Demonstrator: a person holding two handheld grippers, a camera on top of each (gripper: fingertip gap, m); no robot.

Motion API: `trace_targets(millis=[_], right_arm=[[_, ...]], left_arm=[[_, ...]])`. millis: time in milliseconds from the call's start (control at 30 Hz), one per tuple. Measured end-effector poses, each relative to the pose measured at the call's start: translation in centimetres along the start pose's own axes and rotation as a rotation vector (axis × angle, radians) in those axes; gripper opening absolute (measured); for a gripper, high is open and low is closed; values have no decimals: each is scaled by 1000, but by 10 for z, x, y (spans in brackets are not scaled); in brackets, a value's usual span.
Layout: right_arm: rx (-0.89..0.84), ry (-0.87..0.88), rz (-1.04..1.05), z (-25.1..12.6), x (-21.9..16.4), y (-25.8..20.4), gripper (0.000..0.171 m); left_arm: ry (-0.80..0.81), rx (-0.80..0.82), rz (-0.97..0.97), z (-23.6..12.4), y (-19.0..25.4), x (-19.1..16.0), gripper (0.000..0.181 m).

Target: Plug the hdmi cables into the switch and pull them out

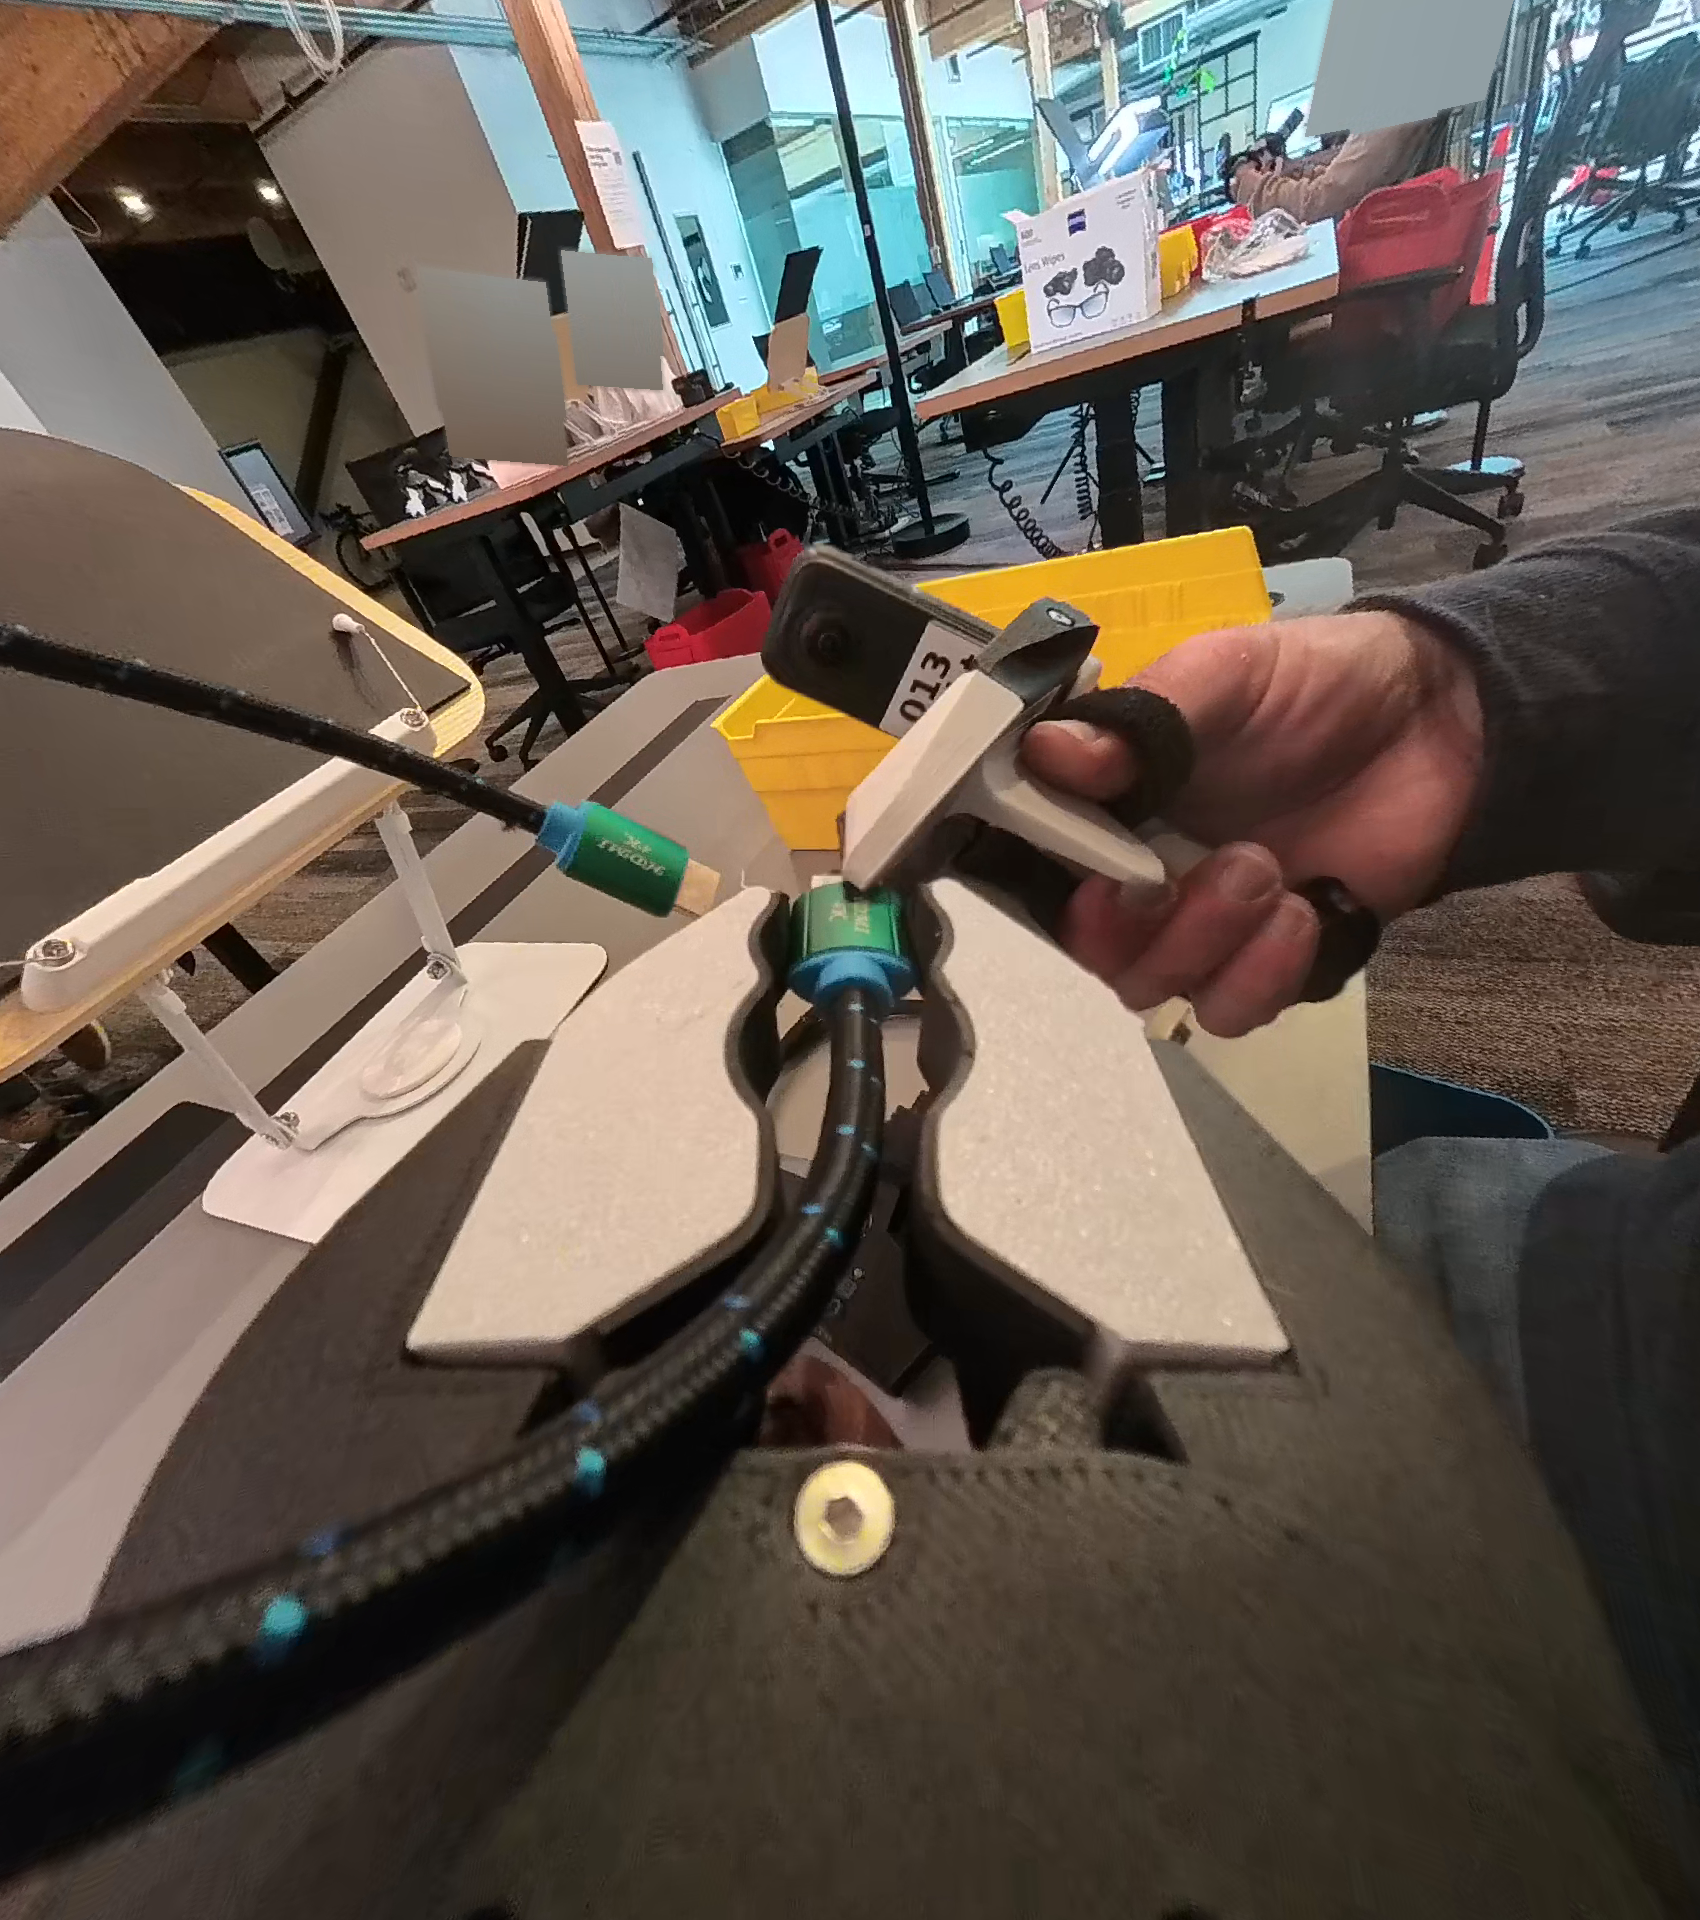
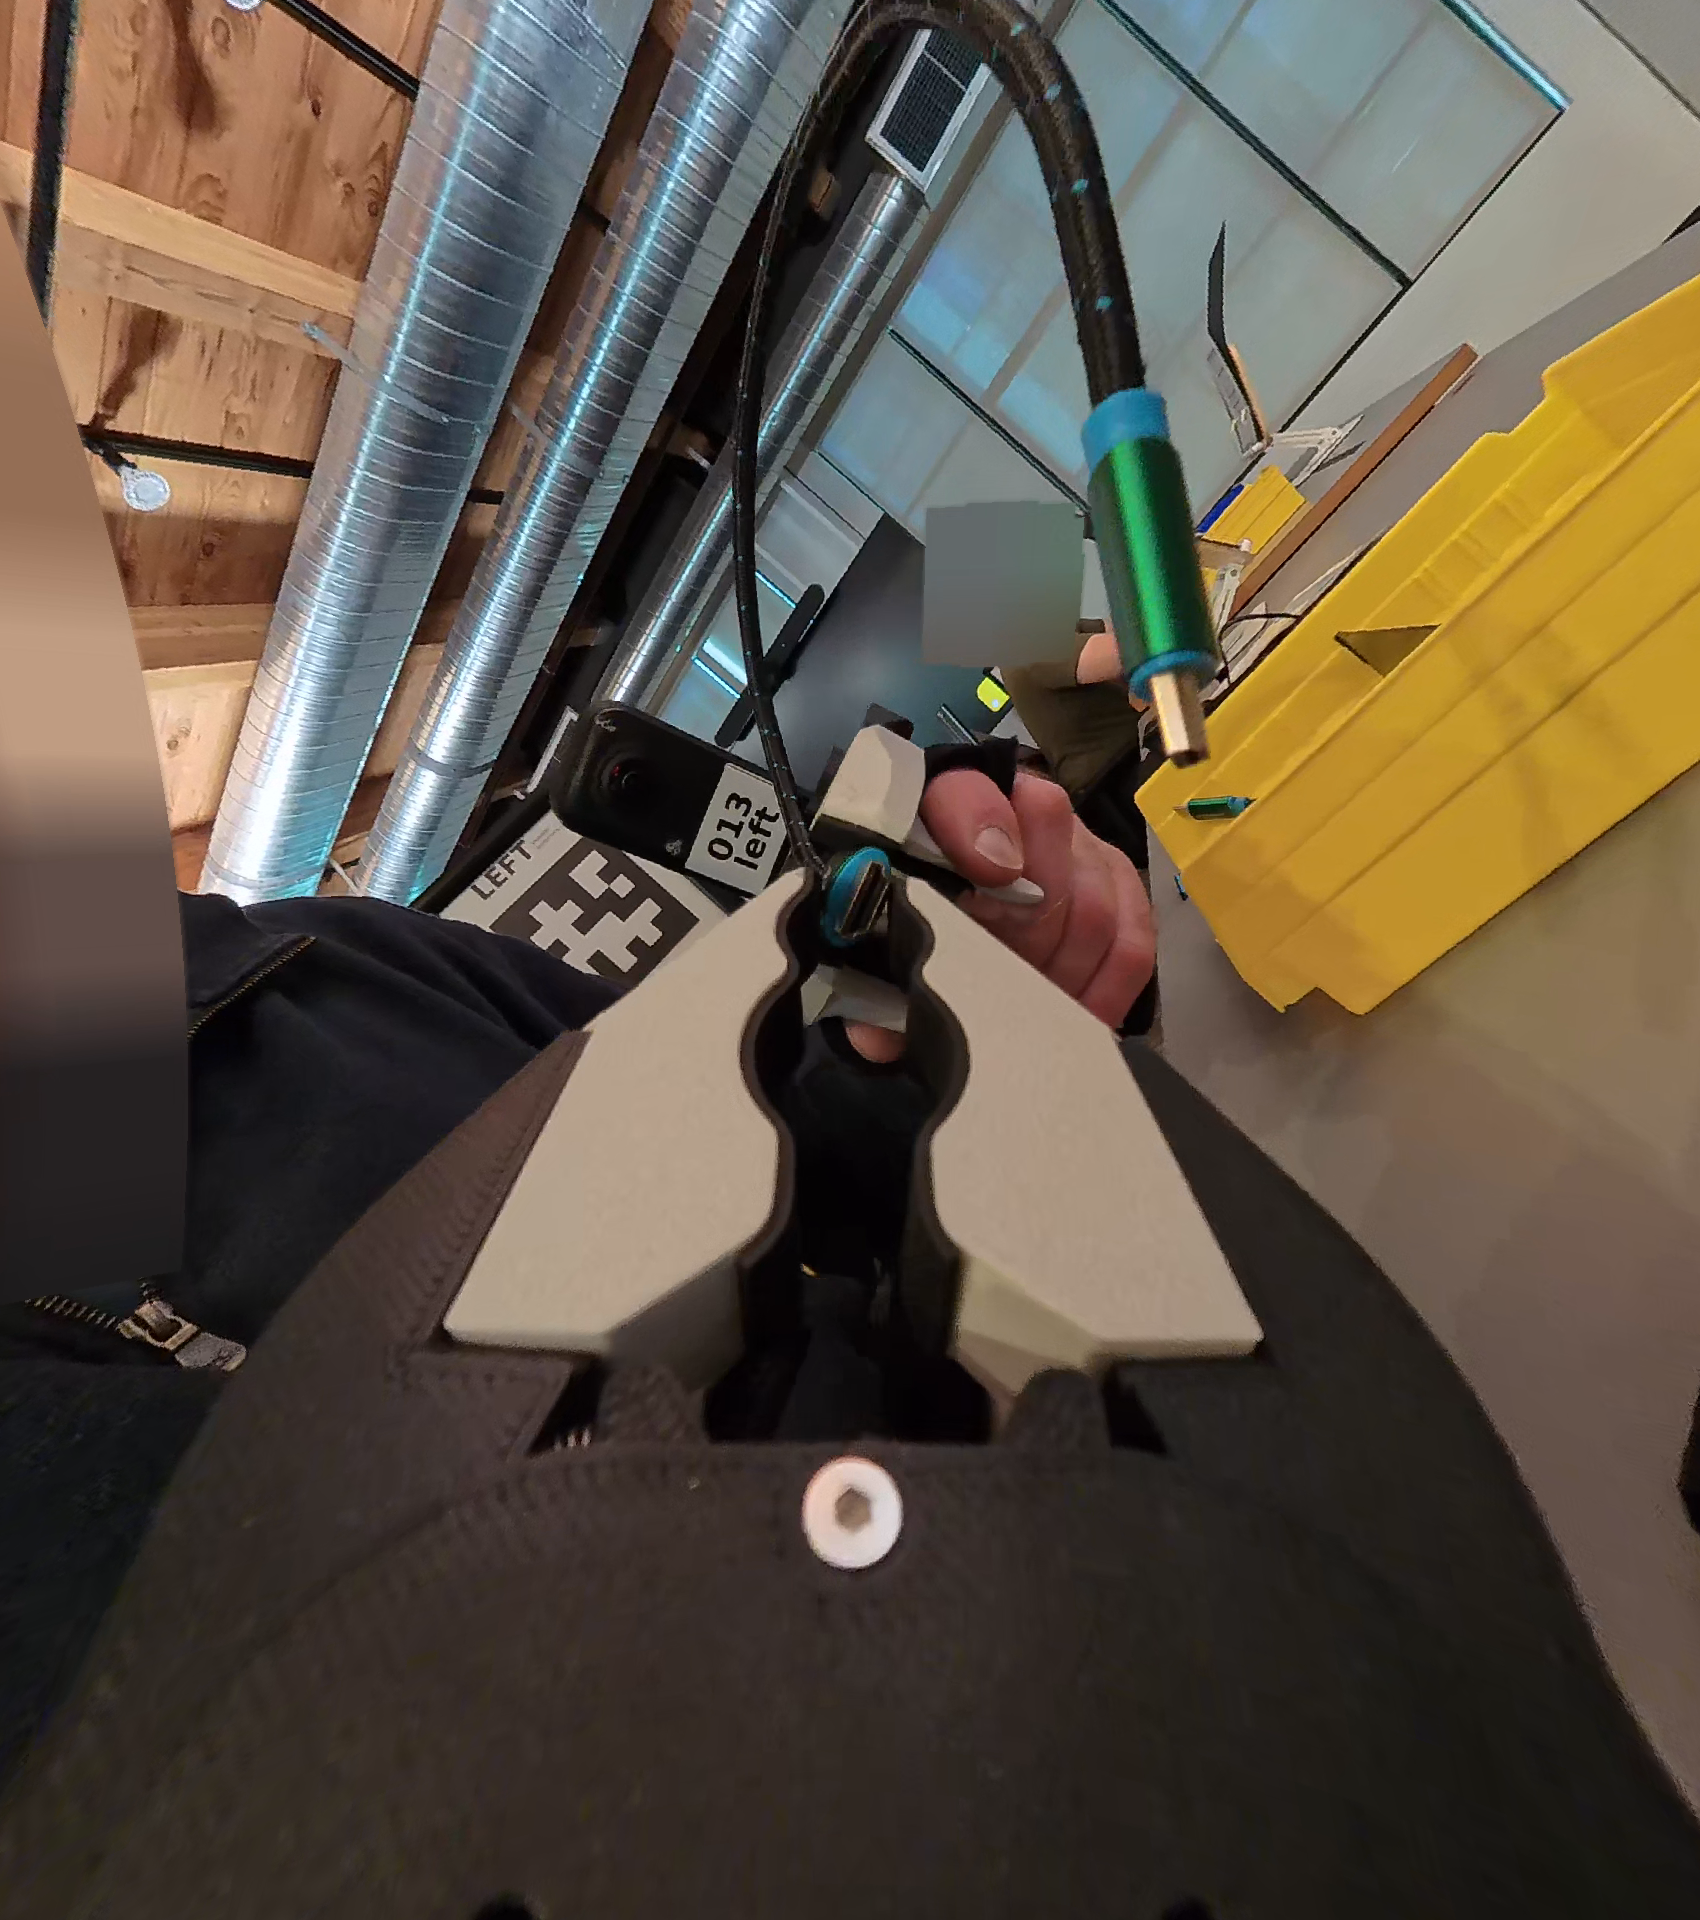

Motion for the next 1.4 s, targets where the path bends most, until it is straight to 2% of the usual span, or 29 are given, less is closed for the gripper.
trace_targets(millis=[367, 600, 800, 1100, 1233, 1400], right_arm=[[-78, -44, -118, -4, 5, -2, 10], [-283, -139, -437, -14, 14, -4, 16], [-364, -242, -608, -10, 10, -3, 22], [-361, -387, -839, 1, 5, -5, 28], [-350, -448, -1018, 5, 3, -14, 22], [-347, -546, -1107, 7, 0, -16, 20]], left_arm=[[-7, -8, -16, -3, -3, -3, 21], [-9, 19, -49, -12, -15, -9, 21], [-9, -2, -80, -15, -20, -17, 22], [7, -85, -68, -14, -14, -18, 21], [16, -102, -111, -14, -15, -18, 22], [-6, -147, -111, -13, -10, -20, 21]])
Point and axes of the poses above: each gripper's, where its closed fingertips meet, z out along the fingers, x out of its top, y = z × x across the jaws, the point moved 6 cm from there along -z, back along the fingers, and after that the axes turned 11 degrees about y, right-handed, at the moved point
